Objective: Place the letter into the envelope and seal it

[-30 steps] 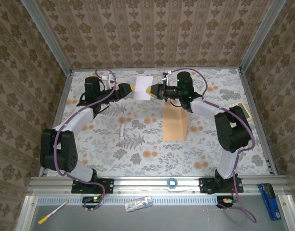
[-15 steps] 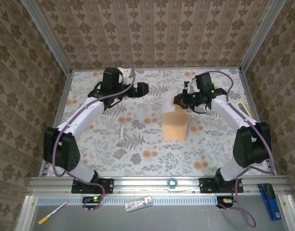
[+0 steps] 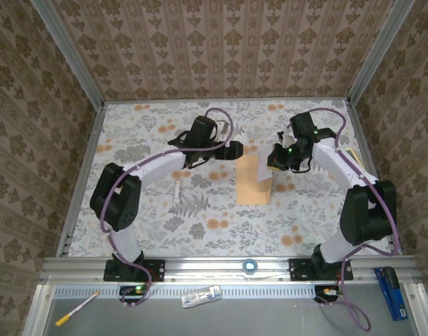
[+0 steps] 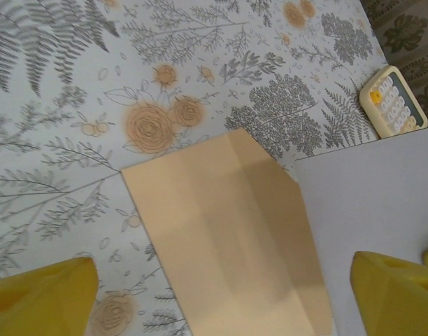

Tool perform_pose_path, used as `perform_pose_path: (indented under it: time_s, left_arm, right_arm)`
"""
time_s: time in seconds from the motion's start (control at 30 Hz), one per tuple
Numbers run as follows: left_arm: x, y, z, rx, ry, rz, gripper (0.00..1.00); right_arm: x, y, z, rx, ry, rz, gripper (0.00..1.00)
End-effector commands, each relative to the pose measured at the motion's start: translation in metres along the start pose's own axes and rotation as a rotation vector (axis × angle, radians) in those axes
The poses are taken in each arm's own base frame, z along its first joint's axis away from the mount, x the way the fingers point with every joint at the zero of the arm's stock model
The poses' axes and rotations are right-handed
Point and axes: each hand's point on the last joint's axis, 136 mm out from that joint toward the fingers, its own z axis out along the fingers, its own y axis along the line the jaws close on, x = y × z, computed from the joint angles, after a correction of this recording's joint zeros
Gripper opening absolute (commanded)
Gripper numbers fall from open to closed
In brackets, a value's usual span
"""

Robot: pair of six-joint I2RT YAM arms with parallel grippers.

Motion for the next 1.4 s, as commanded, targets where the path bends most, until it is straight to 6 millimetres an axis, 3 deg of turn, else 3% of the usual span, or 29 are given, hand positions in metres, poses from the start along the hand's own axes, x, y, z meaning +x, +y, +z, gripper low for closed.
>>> perform_pose_path:
  time_s: [0.0,0.13,0.2,0.27,0.53,0.67,1.37]
  left_arm:
    - [0.002,-0.001,0.016,-0.008,-0.008,-0.038,0.8]
    - [0.009,0.001,0.032,-0.012,0.02,-0.053,0.46]
    - [0.009,0.003,0.039,-0.021,0.033,-0.055,0.21]
    - [0.008,0.006,0.045,-0.038,0.044,-0.047,0.02]
    - [0.014,0.025,0.078,-0.144,0.144,0.03,0.0]
    - [0.029,0.038,0.091,-0.203,0.222,0.053,0.0]
    - [0.057,0.074,0.109,-0.314,0.33,0.053,0.0]
  right_arm:
    - [0.011,-0.017,0.003,0.064,0.02,-0.01,0.0]
    - [0.013,-0.026,0.007,0.089,0.029,-0.009,0.0]
    - [0.013,-0.029,0.01,0.095,0.036,-0.006,0.0]
    - [0.013,-0.032,0.011,0.104,0.039,-0.009,0.0]
    - [0.009,-0.046,0.013,0.166,0.039,-0.042,0.0]
    - [0.006,-0.049,0.017,0.179,0.036,-0.064,0.0]
    - [0.001,-0.069,0.046,0.195,0.072,-0.123,0.0]
